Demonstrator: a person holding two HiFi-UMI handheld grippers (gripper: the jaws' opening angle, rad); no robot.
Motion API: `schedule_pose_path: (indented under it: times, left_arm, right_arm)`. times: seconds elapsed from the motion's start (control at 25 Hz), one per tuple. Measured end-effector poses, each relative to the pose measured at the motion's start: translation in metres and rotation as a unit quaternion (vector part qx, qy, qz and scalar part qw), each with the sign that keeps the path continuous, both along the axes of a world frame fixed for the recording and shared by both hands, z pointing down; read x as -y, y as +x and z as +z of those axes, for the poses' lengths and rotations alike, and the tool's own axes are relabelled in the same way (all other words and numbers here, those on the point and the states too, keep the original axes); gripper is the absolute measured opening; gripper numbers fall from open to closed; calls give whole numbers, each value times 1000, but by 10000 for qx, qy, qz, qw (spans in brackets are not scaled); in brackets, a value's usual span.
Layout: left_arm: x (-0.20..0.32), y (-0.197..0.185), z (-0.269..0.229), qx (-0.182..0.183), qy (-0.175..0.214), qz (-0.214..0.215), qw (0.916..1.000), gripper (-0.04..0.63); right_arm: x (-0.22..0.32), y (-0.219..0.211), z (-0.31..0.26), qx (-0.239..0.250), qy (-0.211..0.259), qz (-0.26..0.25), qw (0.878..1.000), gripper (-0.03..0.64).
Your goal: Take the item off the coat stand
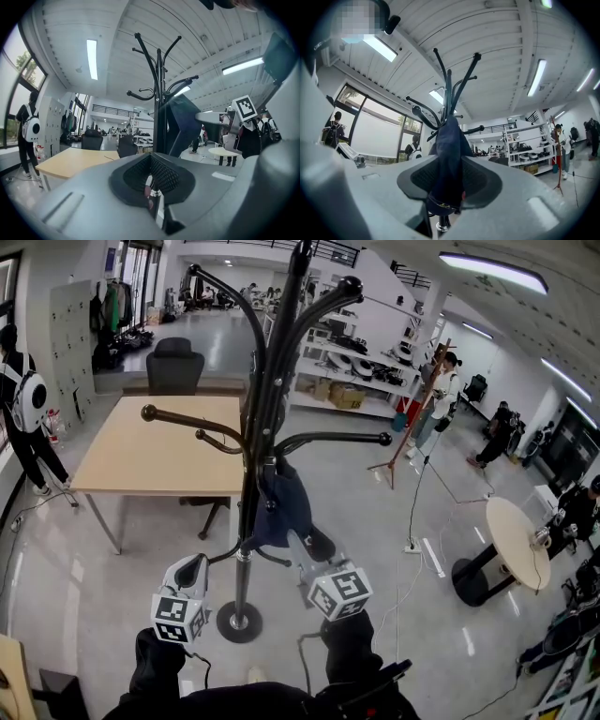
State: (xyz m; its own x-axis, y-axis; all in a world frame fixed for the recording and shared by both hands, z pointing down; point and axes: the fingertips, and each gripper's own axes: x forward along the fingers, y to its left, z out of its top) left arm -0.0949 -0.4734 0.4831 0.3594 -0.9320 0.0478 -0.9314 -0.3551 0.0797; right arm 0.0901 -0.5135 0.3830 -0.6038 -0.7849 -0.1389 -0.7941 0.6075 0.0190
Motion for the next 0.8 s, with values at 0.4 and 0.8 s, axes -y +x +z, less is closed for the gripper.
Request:
schedule_pose_path:
  times: [0.4, 0.8]
  left_arm:
    - [-4, -2, 0, -46, 33, 2, 10000, 3]
    - [-9, -8, 1, -75, 39, -47, 10000, 3]
  right_arm:
    - [-1, 2, 1, -20, -142, 109, 9998, 83]
    - [-3, 2, 1, 8, -194, 138, 9997, 45]
